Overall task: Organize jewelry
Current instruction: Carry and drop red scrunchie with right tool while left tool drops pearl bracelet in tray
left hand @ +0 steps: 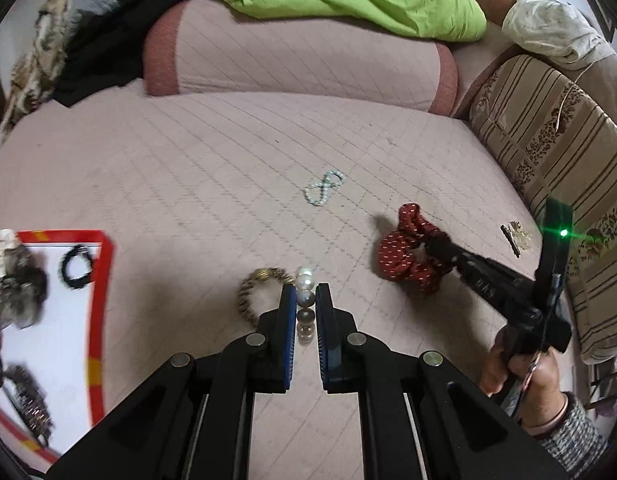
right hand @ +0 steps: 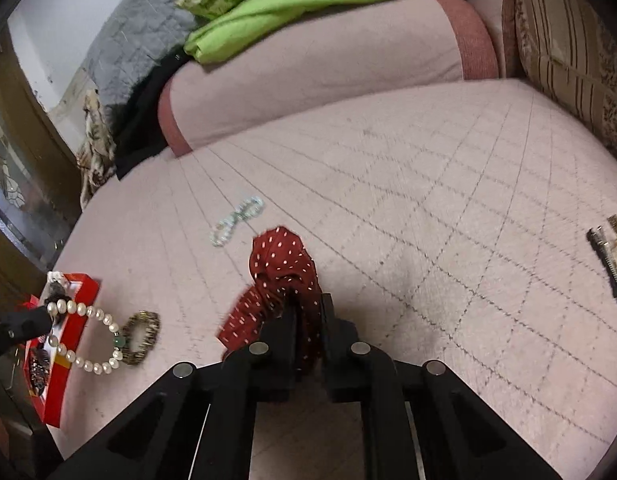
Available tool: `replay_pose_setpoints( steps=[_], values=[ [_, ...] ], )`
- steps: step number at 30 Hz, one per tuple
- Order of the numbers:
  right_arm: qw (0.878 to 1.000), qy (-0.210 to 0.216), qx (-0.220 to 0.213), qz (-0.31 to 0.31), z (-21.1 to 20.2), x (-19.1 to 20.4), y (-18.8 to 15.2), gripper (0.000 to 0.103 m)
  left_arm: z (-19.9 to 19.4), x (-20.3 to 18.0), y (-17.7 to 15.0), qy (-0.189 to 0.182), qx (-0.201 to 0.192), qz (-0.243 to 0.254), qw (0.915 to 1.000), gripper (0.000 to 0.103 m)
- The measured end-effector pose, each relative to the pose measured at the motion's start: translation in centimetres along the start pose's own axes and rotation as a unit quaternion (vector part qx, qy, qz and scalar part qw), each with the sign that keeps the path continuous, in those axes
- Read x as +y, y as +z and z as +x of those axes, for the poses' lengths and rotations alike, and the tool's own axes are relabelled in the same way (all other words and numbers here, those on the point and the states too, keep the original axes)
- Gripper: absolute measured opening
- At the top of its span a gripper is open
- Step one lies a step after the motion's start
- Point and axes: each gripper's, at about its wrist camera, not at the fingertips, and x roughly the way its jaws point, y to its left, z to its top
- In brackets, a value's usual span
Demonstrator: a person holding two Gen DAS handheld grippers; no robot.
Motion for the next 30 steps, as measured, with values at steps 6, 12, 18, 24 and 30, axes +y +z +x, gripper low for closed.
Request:
replay_pose_setpoints(
  steps=[6, 12, 18, 24, 30],
  values=[
    [1.000, 0.012, -0.019, -0.006, -2.7, 2.0, -0.9, 0.010, -4.5, 1.4, -1.8, 0.036, -0.045, 0.004, 0.9983, 0.009],
    [0.998, 0.026, -0.032, -0.045, -5.4, 6.0, -1.9, 0.010, -7.4, 4.3, -3.5, 0.069, -0.064, -0.016, 0.9955, 0.009],
    [0.995, 0.059, -0.026, -0.070, -6.6, 10.6, -2.5, 0.010, -9.8, 9.1, -4.8, 0.095, -0.078, -0.064, 0.9904, 0.009],
    [0.990, 0.099, 0.003, -0.098, -5.9, 16.1, -2.6, 0.010, -10.5, 14.1, -6.3, 0.116, -0.078, -0.112, 0.9838, 0.009],
    [0.981, 0.133, 0.033, -0.136, -4.5, 22.6, -3.3, 0.010, -9.0, 18.1, -8.3, 0.083, -0.057, -0.167, 0.9808, 0.009]
  ],
)
